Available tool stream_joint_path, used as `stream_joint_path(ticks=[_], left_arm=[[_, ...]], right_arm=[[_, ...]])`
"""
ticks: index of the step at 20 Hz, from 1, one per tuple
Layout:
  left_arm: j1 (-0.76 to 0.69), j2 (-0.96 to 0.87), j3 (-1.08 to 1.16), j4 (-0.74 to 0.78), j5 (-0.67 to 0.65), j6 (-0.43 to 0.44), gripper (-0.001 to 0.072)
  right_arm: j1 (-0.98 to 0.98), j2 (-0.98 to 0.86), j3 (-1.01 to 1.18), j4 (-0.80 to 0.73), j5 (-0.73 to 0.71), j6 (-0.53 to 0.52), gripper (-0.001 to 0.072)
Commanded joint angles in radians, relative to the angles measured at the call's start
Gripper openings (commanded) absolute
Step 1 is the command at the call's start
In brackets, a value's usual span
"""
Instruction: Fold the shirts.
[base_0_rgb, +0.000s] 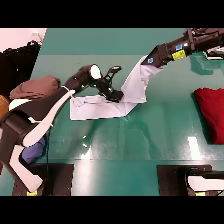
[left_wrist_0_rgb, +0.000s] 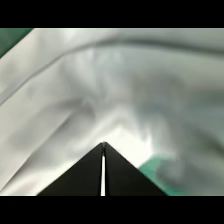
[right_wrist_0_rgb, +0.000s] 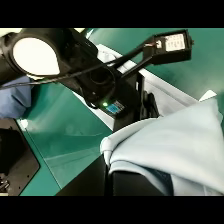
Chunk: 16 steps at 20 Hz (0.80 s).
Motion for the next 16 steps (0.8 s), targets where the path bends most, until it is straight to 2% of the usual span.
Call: stream_joint_path(ticks=[1,4,8,13,14,15,16], left_arm=[[0.042,0.082,0.002,0.156,-0.132,0.007,0.002],[0.11,0.159,0.002,0.287,-0.18,0.006,0.002],[0.259,0.274,0.002,0.304,-0.189,0.006,0.0021],[0.41,0.385,0.003,0.306,-0.192,0.01,0.0021],[0.43,0.401,0.003,0.306,-0.192,0.01,0.0021],[0.445,0.411,0.003,0.305,-0.192,0.01,0.0021],[0.459,0.418,0.003,0.305,-0.193,0.01,0.0021]], right_arm=[[0.023,0.0,0.006,0.001,-0.018,-0.001,0.001],[0.063,-0.006,0.006,0.0,-0.04,-0.003,0.001],[0.186,-0.056,0.006,0.0,-0.127,-0.026,0.001],[0.442,-0.229,0.006,0.0,-0.423,-0.085,0.0015],[0.491,-0.272,0.007,0.0,-0.499,-0.124,0.014],[0.53,-0.305,0.007,0.0,-0.559,-0.158,0.0356],[0.563,-0.333,0.007,0.0,-0.599,-0.174,0.0536]])
